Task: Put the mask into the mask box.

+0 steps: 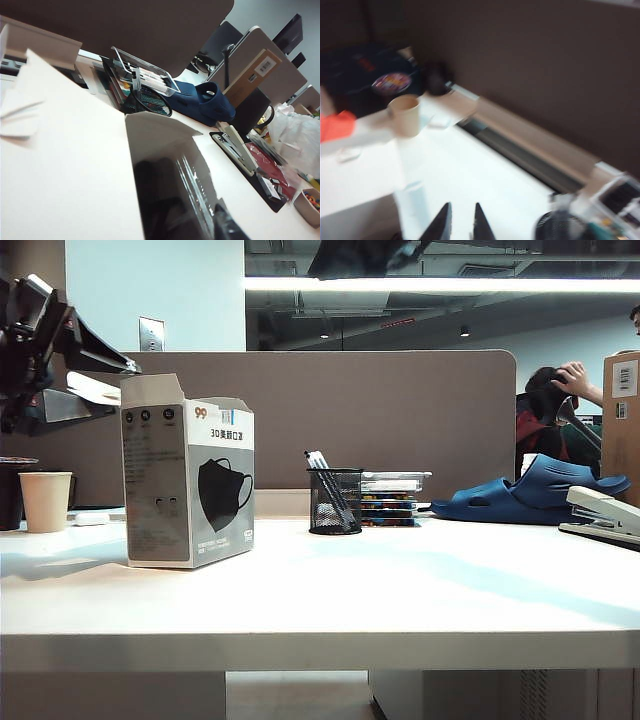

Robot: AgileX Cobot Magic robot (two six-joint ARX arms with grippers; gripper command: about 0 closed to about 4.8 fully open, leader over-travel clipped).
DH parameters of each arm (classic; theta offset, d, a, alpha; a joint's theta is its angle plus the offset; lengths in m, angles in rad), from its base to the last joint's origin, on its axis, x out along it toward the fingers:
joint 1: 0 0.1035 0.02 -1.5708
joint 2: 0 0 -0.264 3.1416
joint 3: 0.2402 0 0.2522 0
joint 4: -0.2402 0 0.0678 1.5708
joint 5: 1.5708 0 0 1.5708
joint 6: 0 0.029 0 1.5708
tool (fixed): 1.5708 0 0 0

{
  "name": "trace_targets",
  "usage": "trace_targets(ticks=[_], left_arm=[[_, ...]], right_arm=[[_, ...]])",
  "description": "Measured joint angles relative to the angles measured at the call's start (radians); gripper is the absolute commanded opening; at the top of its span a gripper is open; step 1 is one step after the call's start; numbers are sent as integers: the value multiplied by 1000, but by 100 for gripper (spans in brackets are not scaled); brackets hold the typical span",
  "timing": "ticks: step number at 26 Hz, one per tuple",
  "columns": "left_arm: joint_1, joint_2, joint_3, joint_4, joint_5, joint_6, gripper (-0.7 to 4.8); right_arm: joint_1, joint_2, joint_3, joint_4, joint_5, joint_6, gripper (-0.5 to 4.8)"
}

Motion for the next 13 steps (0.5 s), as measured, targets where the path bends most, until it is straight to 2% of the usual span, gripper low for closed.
trace_targets(ticks=[3, 7, 13], left_arm=[[25, 0, 0, 0, 1, 10, 409], [66, -1, 0, 0, 13, 15, 409], [162, -14, 0, 0, 85, 20, 409]], right_arm=[[-21, -41, 1, 2, 25, -29, 53], [-58, -81, 1, 0, 32, -53, 53], [-148, -168, 0, -8, 66, -58, 53]])
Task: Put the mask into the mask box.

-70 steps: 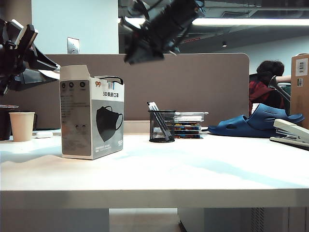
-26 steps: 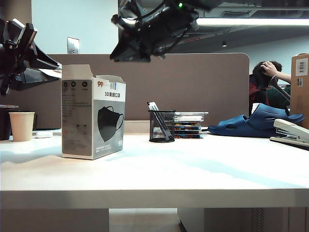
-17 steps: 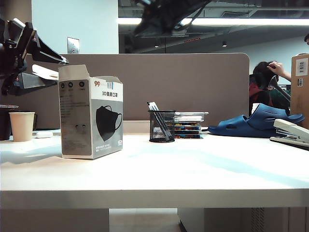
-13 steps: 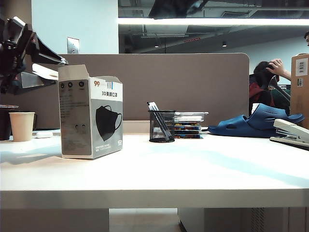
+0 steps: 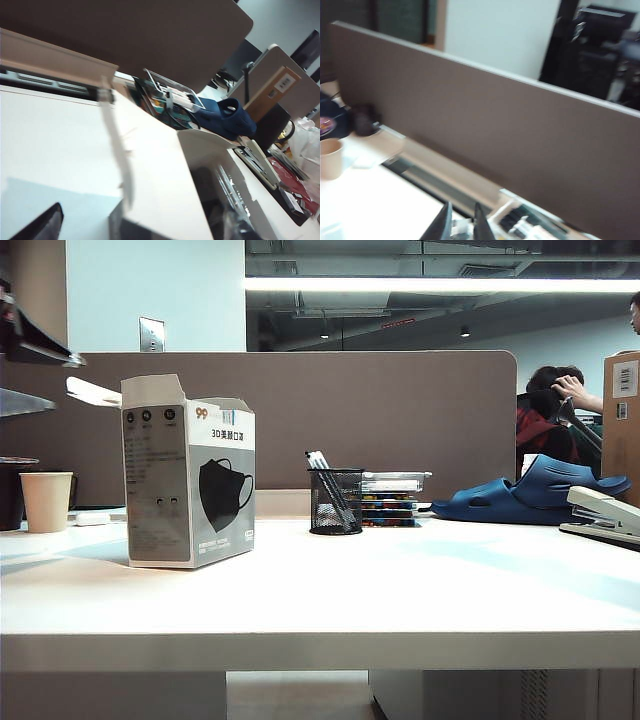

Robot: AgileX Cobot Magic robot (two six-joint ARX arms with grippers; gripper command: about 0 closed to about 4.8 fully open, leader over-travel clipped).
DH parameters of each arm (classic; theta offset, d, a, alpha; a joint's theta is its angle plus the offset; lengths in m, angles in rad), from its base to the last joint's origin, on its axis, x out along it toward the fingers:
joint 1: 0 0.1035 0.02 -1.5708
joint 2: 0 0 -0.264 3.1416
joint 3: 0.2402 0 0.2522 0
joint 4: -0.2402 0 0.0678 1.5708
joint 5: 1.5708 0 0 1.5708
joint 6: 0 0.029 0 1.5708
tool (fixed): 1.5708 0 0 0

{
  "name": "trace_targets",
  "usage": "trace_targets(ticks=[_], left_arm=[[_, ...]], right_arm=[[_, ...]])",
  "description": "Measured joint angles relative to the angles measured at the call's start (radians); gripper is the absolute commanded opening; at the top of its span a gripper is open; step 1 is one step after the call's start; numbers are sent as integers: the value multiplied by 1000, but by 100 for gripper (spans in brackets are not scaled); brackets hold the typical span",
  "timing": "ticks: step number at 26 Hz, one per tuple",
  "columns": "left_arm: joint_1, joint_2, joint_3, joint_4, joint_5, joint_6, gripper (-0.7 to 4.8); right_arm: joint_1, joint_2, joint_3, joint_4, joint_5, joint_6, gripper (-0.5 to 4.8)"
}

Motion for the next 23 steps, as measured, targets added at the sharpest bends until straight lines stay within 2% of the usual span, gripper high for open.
trace_targets(ticks=[1, 3, 7, 8, 9, 10, 11, 13, 15, 18, 21, 23], left_arm=[[12, -3, 0, 0, 8, 0, 409], [54, -22, 0, -6, 18, 0, 408], [128, -92, 0, 9, 18, 0, 369], [136, -114, 0, 11, 16, 0, 283], [137, -158, 0, 28, 16, -4, 222], [134, -183, 0, 50, 16, -18, 130], [127, -222, 0, 94, 29, -66, 77], [116, -241, 0, 169, 60, -148, 15], [93, -251, 0, 264, 88, -248, -7], [52, -277, 0, 428, 111, -391, -6], [21, -318, 0, 570, 105, -473, -6], [-16, -351, 0, 627, 98, -490, -6]], right_arm=[[-9, -10, 0, 0, 0, 0, 51], [-46, -45, 0, -32, 2, -1, -8], [-112, -100, 0, -118, 2, -2, -9], [-127, -109, 0, -134, 2, -2, -9], [-148, -120, 0, -157, 2, -3, -9], [-166, -127, 0, -172, 2, -3, -9], [-188, -140, 0, -197, 2, -2, -9], [-209, -156, 0, -228, 14, -2, -9], [-228, -172, 0, -257, 43, -2, -9], [-239, -197, 0, -314, 83, 1, -9], [-241, -216, 0, -358, 100, 3, -9], [-240, -230, -1, -384, 101, 3, -9]])
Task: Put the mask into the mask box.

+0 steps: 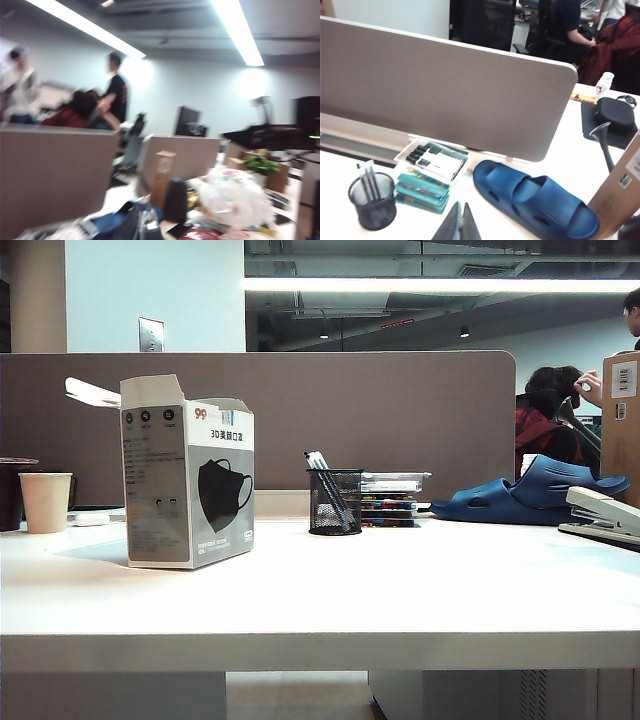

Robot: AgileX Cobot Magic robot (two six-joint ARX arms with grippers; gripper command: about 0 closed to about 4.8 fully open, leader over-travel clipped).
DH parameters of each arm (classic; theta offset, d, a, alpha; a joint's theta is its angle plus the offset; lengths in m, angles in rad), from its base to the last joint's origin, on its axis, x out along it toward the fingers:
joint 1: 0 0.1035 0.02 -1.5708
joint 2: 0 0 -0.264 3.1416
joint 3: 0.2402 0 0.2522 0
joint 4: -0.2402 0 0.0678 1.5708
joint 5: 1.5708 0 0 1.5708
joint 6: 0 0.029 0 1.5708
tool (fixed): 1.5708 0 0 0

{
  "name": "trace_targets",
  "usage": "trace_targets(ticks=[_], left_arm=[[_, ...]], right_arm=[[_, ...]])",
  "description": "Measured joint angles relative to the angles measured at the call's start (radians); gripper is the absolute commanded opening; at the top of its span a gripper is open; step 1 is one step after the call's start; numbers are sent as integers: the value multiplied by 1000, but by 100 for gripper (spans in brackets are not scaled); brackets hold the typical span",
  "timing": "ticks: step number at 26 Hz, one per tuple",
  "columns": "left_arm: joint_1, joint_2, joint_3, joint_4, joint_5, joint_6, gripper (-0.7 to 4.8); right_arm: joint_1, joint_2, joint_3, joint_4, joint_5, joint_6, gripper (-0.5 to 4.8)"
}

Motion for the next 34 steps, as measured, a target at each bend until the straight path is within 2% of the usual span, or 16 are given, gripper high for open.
trace_targets(ticks=[5, 8, 11, 12, 14, 15, 23, 25, 26, 27, 29, 30, 31, 34], left_arm=[[-108, -69, 0, 13, -1, -2, -6], [-121, -82, 0, 1, -16, 11, -6], [-117, -101, 0, -77, -99, 72, -6], [-117, -109, 0, -119, -129, 108, -6], [-117, -136, 0, -282, -191, 272, -6], [-117, -140, 0, -328, -203, 325, -6], [-118, -175, 0, -673, -407, 608, -6], [-118, -193, 0, -777, -465, 707, -6], [-118, -208, 0, -864, -515, 793, -6], [-118, -215, 0, -903, -540, 830, -6], [-118, -240, 0, -1059, -654, 954, -6], [-118, -246, 0, -1095, -688, 974, -6], [-122, -263, 0, -1158, -764, 1009, -6], [-139, -294, 0, -1229, -847, 1055, -6]], right_arm=[[0, -47, -2, -25, 48, 25, -9], [1, -70, -3, -46, 90, 34, -9], [0, -95, -3, -66, 108, 34, -9], [0, -105, -3, -70, 109, 34, -9], [0, -139, -3, -74, 110, 35, -9], [0, -150, -3, -79, 118, 36, -9], [0, -230, -3, -119, 154, 37, -9], [0, -254, -3, -145, 154, 41, -9], [0, -267, -3, -163, 154, 50, -9], [0, -274, -3, -175, 154, 53, -9], [0, -297, -4, -204, 154, 56, -9], [0, -305, -10, -203, 154, 56, -9], [0, -330, -37, -200, 154, 57, -9], [0, -374, -106, -200, 154, 58, -9]])
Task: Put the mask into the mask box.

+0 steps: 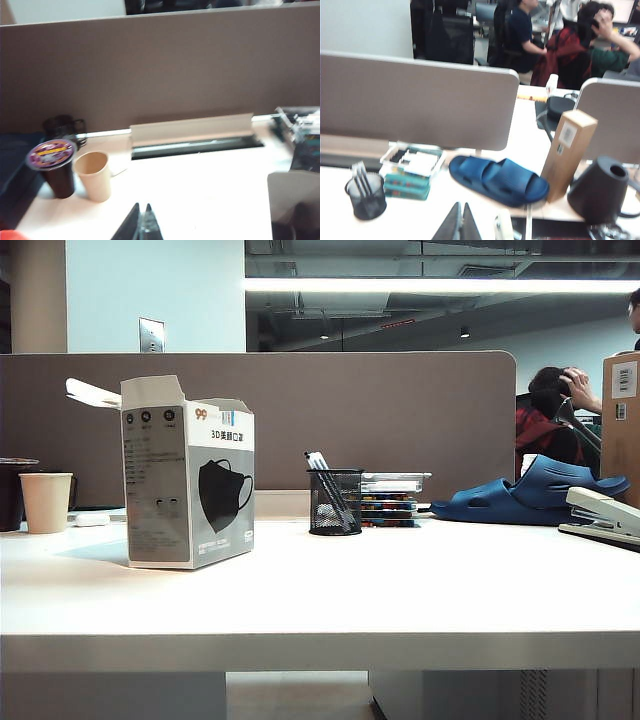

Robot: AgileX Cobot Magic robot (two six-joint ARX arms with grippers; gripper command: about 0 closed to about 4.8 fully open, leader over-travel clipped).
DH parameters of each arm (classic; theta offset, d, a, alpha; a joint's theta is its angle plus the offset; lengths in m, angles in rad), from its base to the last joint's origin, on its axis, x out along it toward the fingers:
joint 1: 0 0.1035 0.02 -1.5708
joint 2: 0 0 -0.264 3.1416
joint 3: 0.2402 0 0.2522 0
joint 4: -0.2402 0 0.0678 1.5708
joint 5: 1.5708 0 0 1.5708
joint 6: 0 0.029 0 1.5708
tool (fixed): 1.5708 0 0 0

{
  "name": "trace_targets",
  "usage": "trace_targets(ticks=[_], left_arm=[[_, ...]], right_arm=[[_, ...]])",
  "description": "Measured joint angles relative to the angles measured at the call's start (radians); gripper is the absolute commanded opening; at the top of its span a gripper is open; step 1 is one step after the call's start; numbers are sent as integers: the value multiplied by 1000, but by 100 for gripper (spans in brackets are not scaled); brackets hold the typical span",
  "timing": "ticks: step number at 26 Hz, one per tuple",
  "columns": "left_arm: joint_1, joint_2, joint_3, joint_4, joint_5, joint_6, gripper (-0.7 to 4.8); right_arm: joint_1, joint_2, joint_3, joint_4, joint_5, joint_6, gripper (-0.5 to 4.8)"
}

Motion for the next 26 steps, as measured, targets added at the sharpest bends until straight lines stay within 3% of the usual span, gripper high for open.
trace_targets(ticks=[6, 12, 19, 26], left_arm=[[-55, -65, 0, -80, -21, 18, -6], [-79, -105, 0, -154, -13, -78, -6], [-79, -253, -5, -200, -12, -104, -6], [-81, -436, -108, -259, -14, -115, -6]], right_arm=[[0, -150, -250, 39, 0, 14, -9], [0, -289, -464, 141, -1, 61, -9], [0, -536, -792, 231, -2, 74, -9], [0, -663, -941, 287, -2, 74, -9]])
